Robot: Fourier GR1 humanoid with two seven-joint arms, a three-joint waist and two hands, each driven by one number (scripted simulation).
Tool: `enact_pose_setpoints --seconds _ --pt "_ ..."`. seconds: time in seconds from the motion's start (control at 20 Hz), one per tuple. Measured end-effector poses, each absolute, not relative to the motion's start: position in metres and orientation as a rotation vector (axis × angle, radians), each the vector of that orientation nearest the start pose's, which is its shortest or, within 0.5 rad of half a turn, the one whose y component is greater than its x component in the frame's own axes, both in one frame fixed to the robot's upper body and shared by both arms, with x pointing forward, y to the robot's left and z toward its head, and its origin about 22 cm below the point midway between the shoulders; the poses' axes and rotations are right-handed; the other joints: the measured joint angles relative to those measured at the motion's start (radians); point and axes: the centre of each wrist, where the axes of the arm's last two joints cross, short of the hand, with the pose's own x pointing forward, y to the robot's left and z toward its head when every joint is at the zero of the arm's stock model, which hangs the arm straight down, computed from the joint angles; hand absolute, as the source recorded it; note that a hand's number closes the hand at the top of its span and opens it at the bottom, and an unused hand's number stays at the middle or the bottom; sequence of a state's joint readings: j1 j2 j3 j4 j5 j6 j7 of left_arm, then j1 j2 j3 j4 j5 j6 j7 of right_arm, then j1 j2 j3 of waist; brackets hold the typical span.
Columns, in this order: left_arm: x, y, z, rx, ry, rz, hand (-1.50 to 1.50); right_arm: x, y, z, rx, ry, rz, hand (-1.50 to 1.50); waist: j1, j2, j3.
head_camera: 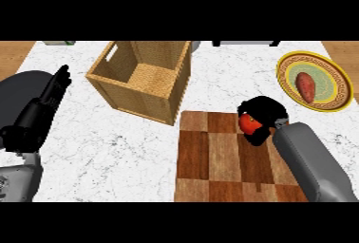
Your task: Pick the tomato from the cutting board and place it in the basket
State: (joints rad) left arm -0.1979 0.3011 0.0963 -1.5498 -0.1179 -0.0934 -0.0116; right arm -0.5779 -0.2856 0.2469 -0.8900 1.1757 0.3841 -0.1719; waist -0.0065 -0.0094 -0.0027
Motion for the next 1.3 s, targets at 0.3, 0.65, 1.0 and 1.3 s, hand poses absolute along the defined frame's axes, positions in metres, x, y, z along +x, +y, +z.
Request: enact_pose_setpoints --seconds 0.3,0.65,1.0,1.3 --pt "0.283 0.300 0.069 0.307 -1.707 -0.363 0.00 0.369 -0.248 0.013 -0.927 -0.898 1.293 1.50 -0.007 0.003 0.002" --pt "0.283 0.299 0.072 0.309 -1.705 -0.360 0.00 0.378 -0.237 0.065 -1.126 -1.176 0.880 1.50 -0.009 0.001 0.003" --pt "0.284 0.295 0.072 0.308 -1.711 -0.369 0.00 0.378 -0.197 0.155 -0.961 -1.619 0.562 1.50 -0.009 -0.001 0.003" --pt "0.288 0.295 0.079 0.302 -1.712 -0.378 0.00 0.369 -0.157 0.240 -0.861 -1.785 0.533 1.50 0.004 0.003 0.002"
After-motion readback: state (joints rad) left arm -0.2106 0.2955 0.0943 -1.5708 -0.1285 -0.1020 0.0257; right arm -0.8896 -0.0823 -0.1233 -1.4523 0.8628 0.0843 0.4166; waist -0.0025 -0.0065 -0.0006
